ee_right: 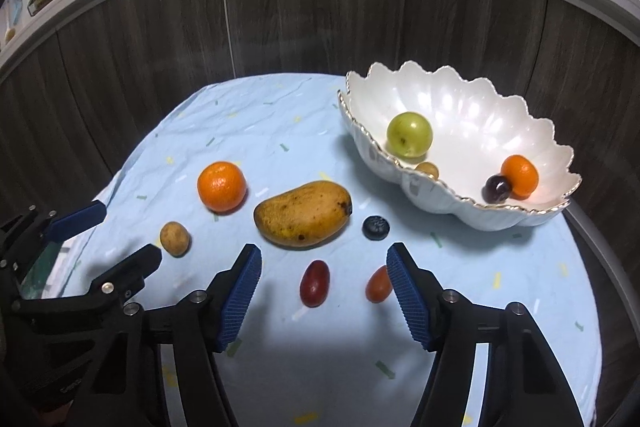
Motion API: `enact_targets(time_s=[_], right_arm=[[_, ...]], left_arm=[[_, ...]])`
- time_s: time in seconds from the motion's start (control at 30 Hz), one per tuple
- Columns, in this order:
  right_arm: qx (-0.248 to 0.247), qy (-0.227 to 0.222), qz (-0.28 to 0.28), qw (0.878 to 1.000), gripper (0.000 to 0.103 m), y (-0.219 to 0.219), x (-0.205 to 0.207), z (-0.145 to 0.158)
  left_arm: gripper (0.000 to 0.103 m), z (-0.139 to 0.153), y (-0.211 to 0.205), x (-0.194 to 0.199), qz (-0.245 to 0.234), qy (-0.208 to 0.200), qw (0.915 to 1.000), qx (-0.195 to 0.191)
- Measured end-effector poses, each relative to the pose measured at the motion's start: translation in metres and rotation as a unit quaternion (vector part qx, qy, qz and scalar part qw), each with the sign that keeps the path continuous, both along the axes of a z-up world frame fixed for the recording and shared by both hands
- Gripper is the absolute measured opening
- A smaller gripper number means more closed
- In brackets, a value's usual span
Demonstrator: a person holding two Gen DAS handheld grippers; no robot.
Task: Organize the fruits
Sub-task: 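Close the left gripper on the brown oval fruit while the right gripper grasps a red date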
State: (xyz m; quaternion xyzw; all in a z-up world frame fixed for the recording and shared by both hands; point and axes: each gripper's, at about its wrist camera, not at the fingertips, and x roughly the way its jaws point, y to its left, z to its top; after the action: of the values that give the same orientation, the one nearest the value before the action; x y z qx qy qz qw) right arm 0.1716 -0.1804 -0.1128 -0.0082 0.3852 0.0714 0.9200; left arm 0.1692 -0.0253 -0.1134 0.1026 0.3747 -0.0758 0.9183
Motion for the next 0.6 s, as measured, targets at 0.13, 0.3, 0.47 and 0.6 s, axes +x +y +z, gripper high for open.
enact_targets(time_s=[0.13, 0.3, 0.47, 0.6], right_arm=[[0.003, 0.008, -0.001, 1.000, 0.062, -0.002, 0.004, -0.007], [0.012, 0.024, 0.000, 1.000, 0.054, -0.004, 0.009, -0.017], [0.016, 0.031, 0.004, 0.999, 0.050, -0.003, 0.012, -0.023], [0.016, 0.039, 0.008, 0.999, 0.045, -0.002, 0.014, -0.028]], left_arm=[[0.057, -0.007, -0.003, 0.005, -0.001, 0.005, 1.0000, 0.001], [0.052, -0.015, -0.008, 0.013, -0.009, 0.018, 0.9998, 0.000], [0.052, -0.021, -0.008, 0.019, -0.006, 0.025, 0.9997, 0.000], [0.048, -0.026, -0.008, 0.023, -0.003, 0.032, 0.9995, 0.003]])
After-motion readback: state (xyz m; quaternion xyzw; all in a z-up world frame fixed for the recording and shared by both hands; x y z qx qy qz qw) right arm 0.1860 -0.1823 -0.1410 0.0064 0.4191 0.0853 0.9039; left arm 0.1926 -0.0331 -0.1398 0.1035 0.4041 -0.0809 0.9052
